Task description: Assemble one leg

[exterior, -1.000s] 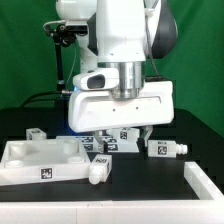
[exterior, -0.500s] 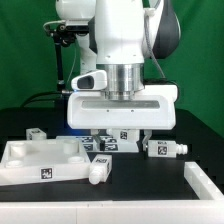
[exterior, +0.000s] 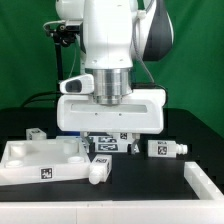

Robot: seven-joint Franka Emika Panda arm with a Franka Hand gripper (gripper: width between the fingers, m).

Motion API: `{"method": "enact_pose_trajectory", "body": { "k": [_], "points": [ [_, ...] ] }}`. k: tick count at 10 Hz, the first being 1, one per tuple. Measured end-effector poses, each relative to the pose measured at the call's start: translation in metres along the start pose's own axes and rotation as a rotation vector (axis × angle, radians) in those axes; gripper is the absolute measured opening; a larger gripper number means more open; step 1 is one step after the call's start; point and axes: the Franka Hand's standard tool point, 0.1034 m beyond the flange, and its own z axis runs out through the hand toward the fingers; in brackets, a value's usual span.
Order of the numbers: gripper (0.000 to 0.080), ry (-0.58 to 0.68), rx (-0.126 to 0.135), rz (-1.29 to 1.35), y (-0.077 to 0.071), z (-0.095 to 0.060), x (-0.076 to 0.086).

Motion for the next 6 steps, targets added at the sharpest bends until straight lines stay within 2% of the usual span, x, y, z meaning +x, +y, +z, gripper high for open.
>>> {"method": "enact_pose_trajectory", "body": {
  "k": [6],
  "points": [
    [0.0649, -0.001, -0.003, -0.014, 0.002, 0.022, -0.011]
  ]
}}
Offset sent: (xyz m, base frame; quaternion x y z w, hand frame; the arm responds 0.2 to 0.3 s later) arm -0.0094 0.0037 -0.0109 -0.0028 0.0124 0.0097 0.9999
